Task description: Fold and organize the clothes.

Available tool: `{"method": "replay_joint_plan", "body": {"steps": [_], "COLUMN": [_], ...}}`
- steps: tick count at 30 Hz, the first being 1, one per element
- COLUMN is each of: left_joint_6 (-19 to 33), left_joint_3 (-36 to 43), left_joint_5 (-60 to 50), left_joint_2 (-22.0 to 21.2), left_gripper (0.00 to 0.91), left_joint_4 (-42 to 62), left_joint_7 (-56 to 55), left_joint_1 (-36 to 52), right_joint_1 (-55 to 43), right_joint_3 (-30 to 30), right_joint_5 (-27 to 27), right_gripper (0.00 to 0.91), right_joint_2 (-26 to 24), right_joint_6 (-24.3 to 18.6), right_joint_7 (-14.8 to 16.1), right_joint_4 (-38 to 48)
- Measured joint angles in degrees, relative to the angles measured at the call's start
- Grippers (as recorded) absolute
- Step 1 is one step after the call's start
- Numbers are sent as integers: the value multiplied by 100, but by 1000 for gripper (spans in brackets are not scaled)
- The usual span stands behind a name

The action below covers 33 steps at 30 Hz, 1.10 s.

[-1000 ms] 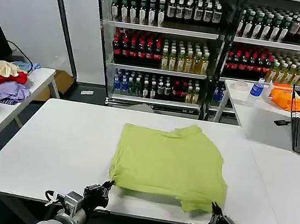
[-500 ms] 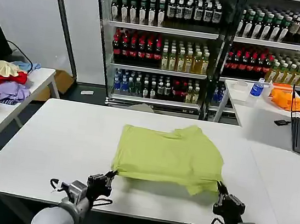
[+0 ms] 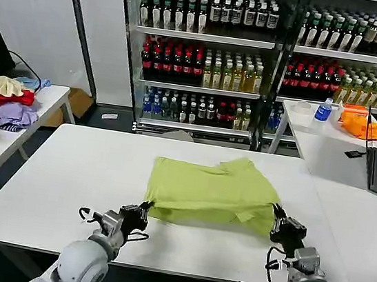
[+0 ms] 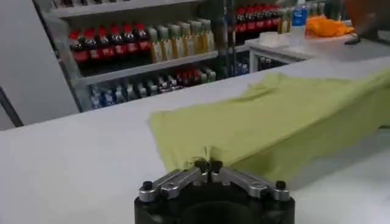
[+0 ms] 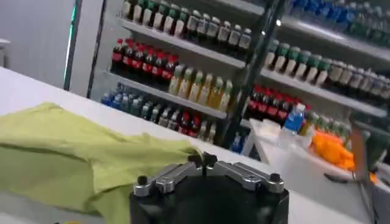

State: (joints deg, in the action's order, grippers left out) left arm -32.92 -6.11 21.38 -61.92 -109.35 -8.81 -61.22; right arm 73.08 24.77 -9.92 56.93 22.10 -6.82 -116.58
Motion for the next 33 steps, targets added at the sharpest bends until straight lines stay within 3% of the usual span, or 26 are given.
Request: {"method": "replay_joint_plan", "body": {"steps": [4,6,7,8,9,10,24,33], "left_joint_6": [12,13,13,14,18,30,469,535], "left_joint_3": [117,165,179,192,202,210,237,121], "left_joint_5": [-53,-84,-98,-105,-111,-116,-154,-87], "left_joint_2": [-49,-75,-91,-108,-128,-148,-311,-307], "left_gripper": [20,161,333,413,695,907,907,907], "left_joint_4": [242,344,405,455,500,541,697,660], "left_joint_7": [0,1,0,0,-3,-13,-189,-244], "left_joint_1": [208,294,345,385,419,454,539,293], "right_joint_1": [-270,-380,-422,-460,-487,-509,-438,71], "right_joint_3": [-179,-264,-302,-346,-378,-403,-395,79], "right_joint_5": [201,322,378,442,498,554,761,205], "right_gripper": [0,0,30,181,635,907,907,907], "right_joint_2": [-12,-7,0,9,16,25,220,329], "right_joint_6": [-118,-163,-171,-174,-178,-178,-297,-78], "right_joint_7": [70,79,79,81,83,82,-106,-347], "right_joint_4": [314,457,521,588,640,689,761,450]}}
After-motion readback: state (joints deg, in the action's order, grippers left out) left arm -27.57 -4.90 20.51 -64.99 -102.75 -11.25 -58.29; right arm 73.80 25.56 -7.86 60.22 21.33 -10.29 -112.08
